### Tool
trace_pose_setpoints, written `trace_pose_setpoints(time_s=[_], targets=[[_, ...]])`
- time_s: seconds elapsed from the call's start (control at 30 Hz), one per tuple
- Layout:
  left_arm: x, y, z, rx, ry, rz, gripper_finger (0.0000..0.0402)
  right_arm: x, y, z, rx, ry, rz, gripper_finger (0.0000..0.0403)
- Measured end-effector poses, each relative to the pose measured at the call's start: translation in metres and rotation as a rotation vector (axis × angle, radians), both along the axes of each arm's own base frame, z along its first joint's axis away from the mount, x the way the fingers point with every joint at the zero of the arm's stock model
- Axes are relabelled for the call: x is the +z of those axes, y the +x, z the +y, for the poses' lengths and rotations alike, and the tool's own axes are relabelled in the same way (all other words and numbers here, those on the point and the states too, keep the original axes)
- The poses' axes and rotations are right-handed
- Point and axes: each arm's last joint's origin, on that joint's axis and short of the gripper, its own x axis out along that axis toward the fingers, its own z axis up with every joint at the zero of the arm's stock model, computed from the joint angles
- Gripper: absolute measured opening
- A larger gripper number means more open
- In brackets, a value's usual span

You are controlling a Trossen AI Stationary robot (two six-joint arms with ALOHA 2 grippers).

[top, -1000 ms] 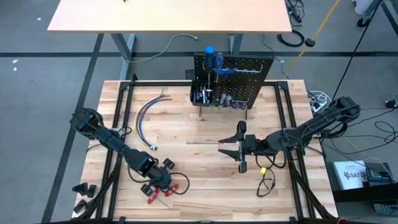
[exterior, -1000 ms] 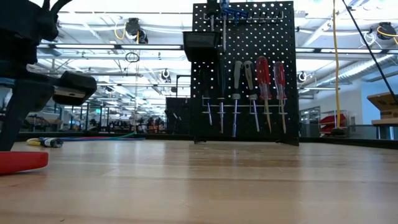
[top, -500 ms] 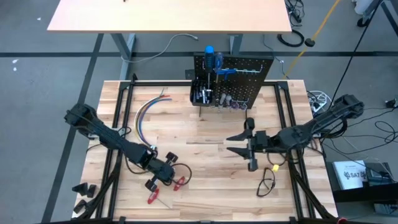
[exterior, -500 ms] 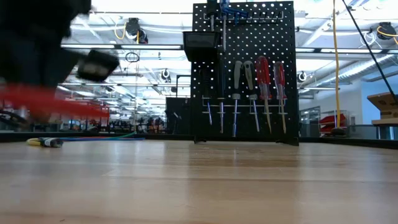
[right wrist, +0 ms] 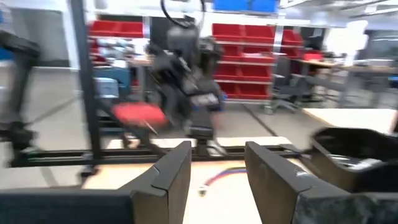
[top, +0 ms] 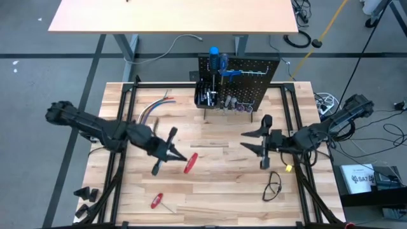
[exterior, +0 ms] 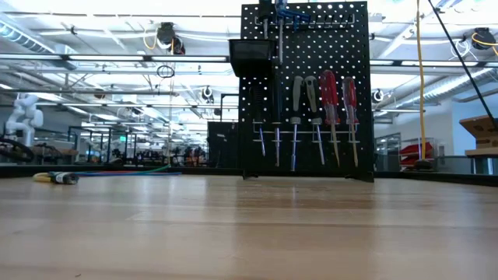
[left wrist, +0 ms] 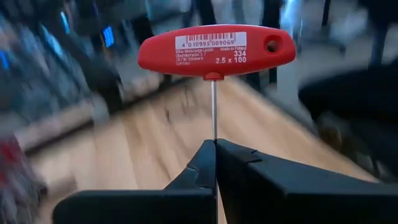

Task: Hang tools onto peg board
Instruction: Hang the top red allen wrench on the peg board

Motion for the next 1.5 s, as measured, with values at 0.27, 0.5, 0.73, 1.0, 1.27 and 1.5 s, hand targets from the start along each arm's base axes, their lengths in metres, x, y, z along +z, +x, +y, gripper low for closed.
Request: trace_pose_setpoints(time_s=[0.27,0.5,0.73,1.0,1.27,1.5], targets=[[0.001,0.015,0.044,-0.110,-0.113,-0.338,0.0001,-0.013,0.022,-0.006,-0.141,-0.017,0.038,0.0141],[0.008,0.015,0.066,-0.067,-0.233,-0.753,0.0001,-0.014,0.047,-0.011,-0.066,0.002,-0.086,0.0141],[-0.002,0.028,0.078,-0.008,-0.276,-0.770,0.0001,-0.006,0.078,-0.025,-0.057,0.008,-0.170,0.0141],[-0.009,0.033,0.091,0.054,-0.288,-0.740,0.0001,-0.008,0.131,-0.037,-0.105,-0.030,-0.007,0.0141],[-0.010,0.033,0.095,0.029,-0.275,-0.726,0.0001,-0.007,0.161,-0.039,-0.137,-0.124,0.071,0.0141],[-0.012,0.033,0.095,0.027,-0.275,-0.711,0.0001,-0.002,0.161,-0.039,-0.140,-0.130,0.058,0.0141]])
